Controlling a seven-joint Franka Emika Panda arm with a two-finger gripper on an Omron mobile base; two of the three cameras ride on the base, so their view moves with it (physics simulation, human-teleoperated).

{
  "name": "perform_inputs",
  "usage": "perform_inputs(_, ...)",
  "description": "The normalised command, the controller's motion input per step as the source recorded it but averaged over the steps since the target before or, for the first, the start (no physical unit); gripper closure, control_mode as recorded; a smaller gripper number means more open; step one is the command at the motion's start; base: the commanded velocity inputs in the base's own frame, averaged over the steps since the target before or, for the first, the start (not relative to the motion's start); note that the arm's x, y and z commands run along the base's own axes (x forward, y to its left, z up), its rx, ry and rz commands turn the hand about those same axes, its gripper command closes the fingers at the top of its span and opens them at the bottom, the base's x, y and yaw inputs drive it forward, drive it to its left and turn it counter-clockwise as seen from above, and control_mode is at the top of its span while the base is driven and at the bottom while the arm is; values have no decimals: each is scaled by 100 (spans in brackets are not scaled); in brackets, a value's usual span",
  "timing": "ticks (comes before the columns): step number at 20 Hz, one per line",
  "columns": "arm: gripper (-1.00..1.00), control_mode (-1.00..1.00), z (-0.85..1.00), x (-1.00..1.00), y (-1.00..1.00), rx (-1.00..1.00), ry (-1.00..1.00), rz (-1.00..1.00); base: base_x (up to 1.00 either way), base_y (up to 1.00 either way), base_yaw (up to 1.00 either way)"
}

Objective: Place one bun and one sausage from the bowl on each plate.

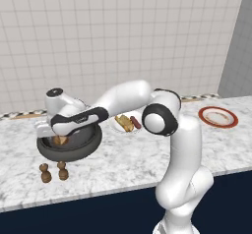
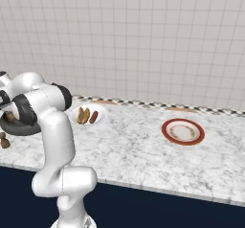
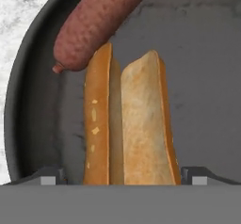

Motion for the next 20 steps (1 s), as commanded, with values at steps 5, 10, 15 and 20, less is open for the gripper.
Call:
perform_inputs(5,100,-100,-23,0,10,0,-11,4,0,0,0)
perform_inputs(10,100,-100,-4,-28,-14,0,0,-1,0,0,0)
perform_inputs(15,100,-100,18,-61,-73,0,-2,-8,0,0,0)
perform_inputs(20,100,-100,53,-1,-100,7,0,-20,0,0,0)
